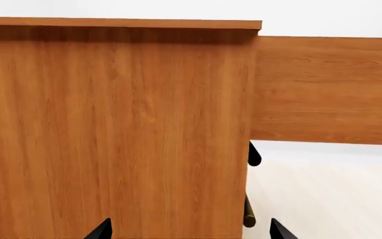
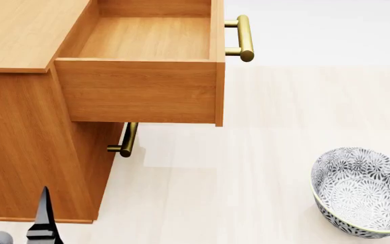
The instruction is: Put the ketchup in the top drawer of the cabinet.
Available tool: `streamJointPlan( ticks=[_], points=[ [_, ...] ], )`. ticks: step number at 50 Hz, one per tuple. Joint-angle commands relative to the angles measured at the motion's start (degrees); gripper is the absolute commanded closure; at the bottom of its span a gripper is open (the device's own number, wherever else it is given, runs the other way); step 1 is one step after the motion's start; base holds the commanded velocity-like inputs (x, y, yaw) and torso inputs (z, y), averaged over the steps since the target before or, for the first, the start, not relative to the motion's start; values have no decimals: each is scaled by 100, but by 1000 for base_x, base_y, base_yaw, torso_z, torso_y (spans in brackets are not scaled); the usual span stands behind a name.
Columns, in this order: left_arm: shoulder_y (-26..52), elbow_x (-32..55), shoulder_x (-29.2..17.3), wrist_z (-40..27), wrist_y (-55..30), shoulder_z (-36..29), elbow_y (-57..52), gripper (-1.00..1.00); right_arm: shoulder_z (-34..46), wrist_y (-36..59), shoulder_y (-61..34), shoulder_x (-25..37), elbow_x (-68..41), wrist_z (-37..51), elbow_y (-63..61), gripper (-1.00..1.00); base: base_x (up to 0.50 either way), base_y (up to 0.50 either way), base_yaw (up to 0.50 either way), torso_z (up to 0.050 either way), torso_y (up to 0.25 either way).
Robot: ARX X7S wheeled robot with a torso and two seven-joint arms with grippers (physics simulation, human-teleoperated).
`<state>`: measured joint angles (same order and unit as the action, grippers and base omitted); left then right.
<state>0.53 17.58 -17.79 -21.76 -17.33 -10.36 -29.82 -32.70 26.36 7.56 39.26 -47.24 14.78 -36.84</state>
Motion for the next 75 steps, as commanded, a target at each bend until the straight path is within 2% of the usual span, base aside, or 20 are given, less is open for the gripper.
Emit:
streamJointPlan(
  ticks=[1, 13, 14, 17, 28, 46, 75],
  points=[
    [51, 25, 0, -11, 15, -13, 85, -100, 253, 786, -1134, 738, -487, 626, -284, 100, 0, 0, 0, 0, 0],
    [71, 50, -5, -18, 60, -17, 174, -100, 762, 1186, -2332, 1284, -1005, 1033, -257, 100, 0, 0, 0, 0, 0],
    [77, 49, -5, -20, 60, -20, 177, -100, 873, 1353, -2695, 1464, -1264, 1185, -242, 100, 0, 0, 0, 0, 0],
    [86, 49, -6, -21, 72, -27, 195, -100, 1024, 1294, -2805, 1449, -1159, 1152, -213, 100, 0, 0, 0, 0, 0],
    [103, 43, -2, -30, 109, -68, 271, -100, 2112, 1623, -4400, 1635, -1299, 1321, 53, 100, 0, 0, 0, 0, 1],
    [90, 79, -26, -61, 147, -73, 291, -100, 3428, 2123, -6408, 1291, -1156, 1243, 520, 100, 0, 0, 0, 0, 0],
    [6, 117, -89, -137, 187, -82, 206, -100, 4639, 2277, -8154, 444, -476, 815, 1464, 100, 0, 0, 0, 0, 0]
  ],
)
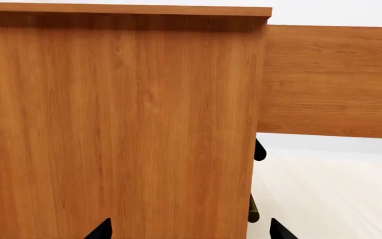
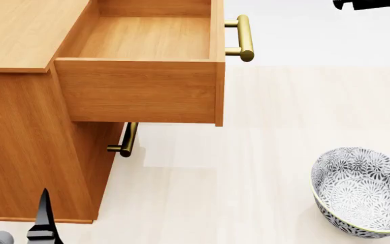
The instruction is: Put the ketchup in the top drawer of the cabinet.
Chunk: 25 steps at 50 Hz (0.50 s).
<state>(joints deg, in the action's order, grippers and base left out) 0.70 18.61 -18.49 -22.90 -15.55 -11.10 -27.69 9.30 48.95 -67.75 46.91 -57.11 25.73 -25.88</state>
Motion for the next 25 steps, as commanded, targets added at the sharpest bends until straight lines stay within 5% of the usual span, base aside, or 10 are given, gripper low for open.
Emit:
streamJointPlan(
  ticks=[1, 25],
  points=[
    [-12, 25, -21, -21, 8, -5, -11, -100, 477, 6, -638, -340, 546, -299, 392, 100, 0, 0, 0, 0, 0],
    [-30, 88, -30, -46, 94, -1, 61, -100, 1118, -478, -1415, -1134, 1160, -975, 1776, 100, 0, 0, 0, 0, 0]
  ],
)
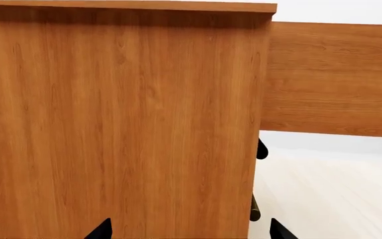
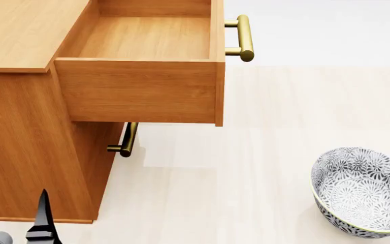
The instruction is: Put the ketchup in the top drawer of the cabinet.
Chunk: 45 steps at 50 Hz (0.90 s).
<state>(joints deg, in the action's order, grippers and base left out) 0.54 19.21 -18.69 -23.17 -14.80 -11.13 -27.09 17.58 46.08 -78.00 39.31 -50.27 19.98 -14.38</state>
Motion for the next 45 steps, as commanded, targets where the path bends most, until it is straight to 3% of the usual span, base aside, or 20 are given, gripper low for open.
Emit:
streamJointPlan(
  ticks=[1, 27, 45],
  points=[
    [-17, 31, -14, -24, 17, 5, -5, -100, 324, -205, -438, -407, 510, -425, 688, 100, 0, 0, 0, 0, 0],
    [-86, 62, -48, -81, 55, -25, -46, -100, 1010, -862, -1437, -1432, 1228, -1193, 2691, 100, 0, 0, 0, 0, 0],
    [-7, 86, -24, -92, 26, -102, 71, -100, 1559, -2075, -2417, -2579, 1986, -2122, 5530, 100, 0, 0, 0, 0, 0]
  ],
)
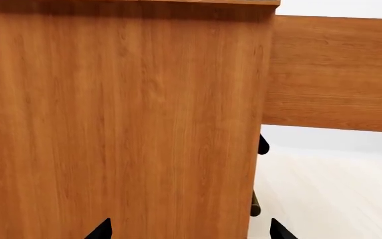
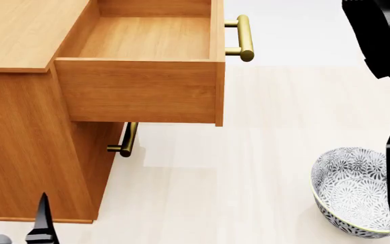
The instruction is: Put the ketchup in the top drawer of the cabinet.
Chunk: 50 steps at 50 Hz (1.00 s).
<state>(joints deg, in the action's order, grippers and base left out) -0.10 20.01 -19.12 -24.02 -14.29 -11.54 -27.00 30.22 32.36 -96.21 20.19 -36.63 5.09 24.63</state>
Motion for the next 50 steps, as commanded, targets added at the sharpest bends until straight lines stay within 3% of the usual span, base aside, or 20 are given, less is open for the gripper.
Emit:
streamJointPlan(
  ticks=[1, 4, 7, 22, 39, 50],
  points=[
    [68, 15, 19, -14, -50, -67, 38, -100, 292, -870, -721, -813, 656, -752, 2074, 100, 0, 0, 0, 0, 0],
    [98, 79, 20, -8, -101, -67, 9, -100, 102, -1183, -1040, -1137, 511, -1126, 3115, 100, 0, 0, 0, 0, 0],
    [133, 67, 37, -2, -86, -89, 81, -100, -21, -1818, -1687, -1645, 539, -1692, 4984, 100, 0, 0, 0, 0, 0],
    [221, 282, 16, 0, -323, -110, 21, -100, -1841, -1019, -1789, -2013, 2422, -1795, 5035, 100, 0, 0, 0, 0, 1],
    [211, 262, 3, 8, -257, -163, 142, -100, -404, -610, -1634, -2017, 1443, -1734, 5036, 100, 0, 0, 0, 0, 0],
    [199, 228, -20, -48, -225, -164, 81, -100, -528, -99, -1566, -2017, 1684, -1929, 5036, 100, 0, 0, 0, 0, 0]
  ],
)
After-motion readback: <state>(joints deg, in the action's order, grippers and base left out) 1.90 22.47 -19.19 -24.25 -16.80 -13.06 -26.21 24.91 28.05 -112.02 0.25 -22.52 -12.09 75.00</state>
